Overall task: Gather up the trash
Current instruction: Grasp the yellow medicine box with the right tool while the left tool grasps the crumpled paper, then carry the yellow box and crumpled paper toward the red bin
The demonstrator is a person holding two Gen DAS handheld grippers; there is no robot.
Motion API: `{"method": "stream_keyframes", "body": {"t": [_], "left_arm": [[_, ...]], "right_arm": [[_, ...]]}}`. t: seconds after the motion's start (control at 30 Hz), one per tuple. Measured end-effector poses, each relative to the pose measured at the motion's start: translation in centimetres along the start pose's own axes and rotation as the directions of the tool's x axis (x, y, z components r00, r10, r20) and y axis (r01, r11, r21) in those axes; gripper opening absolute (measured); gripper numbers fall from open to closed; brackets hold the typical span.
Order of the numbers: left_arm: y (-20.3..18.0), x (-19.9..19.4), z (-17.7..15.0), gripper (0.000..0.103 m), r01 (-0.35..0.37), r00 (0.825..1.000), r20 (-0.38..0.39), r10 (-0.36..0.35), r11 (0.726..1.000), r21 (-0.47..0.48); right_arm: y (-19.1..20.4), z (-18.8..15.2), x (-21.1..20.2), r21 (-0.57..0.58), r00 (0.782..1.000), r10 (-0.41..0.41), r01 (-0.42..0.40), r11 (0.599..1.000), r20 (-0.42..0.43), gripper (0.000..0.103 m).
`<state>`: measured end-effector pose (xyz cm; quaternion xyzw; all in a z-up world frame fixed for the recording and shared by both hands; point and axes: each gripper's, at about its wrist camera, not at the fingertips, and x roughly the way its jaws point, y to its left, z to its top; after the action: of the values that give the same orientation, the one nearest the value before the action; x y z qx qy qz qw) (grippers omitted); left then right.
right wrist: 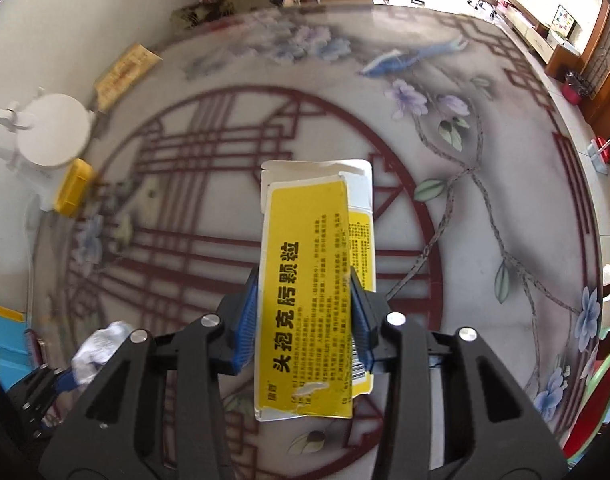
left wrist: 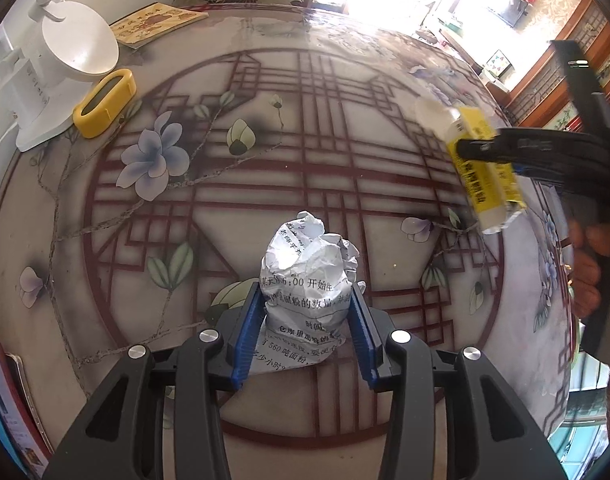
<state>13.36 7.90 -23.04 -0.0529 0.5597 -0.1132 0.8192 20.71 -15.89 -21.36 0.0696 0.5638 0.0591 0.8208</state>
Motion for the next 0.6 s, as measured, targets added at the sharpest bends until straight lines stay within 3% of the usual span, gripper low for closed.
{"method": "stream_keyframes", "body": {"t": [0.13, 0.27, 0.33, 0.6], "left_arm": [[0.2, 0.1, 0.3, 0.044, -0.009, 1.000, -0.001, 0.009, 1.000, -0.004], [0.4, 0.1, 0.6, 0.042, -0.008, 1.000, 0.012, 0.008, 1.000, -0.011], [0.6, 0.0, 0.7, 0.038, 0.003, 1.000, 0.012, -0.003, 1.000, -0.026], [-1.6, -2.6, 0.6, 0.037, 0.011, 0.997, 0.080, -0.012, 1.000, 0.019]], "right_arm": [[-0.1, -1.2, -3.3, 0.033, 0.996, 0.073, -0.075, 0.997, 0.052, 0.040], [0.5, -3.0, -6.7, 0.025, 0.989, 0.091, -0.094, 0.995, 0.113, 0.040], [0.5, -3.9, -8.5, 0.028, 0.985, 0.093, -0.098, 0.995, 0.147, 0.040], [-0.5, -6.8, -15.2, 0.082, 0.948, 0.042, -0.072, 0.994, 0.316, 0.040]]}}
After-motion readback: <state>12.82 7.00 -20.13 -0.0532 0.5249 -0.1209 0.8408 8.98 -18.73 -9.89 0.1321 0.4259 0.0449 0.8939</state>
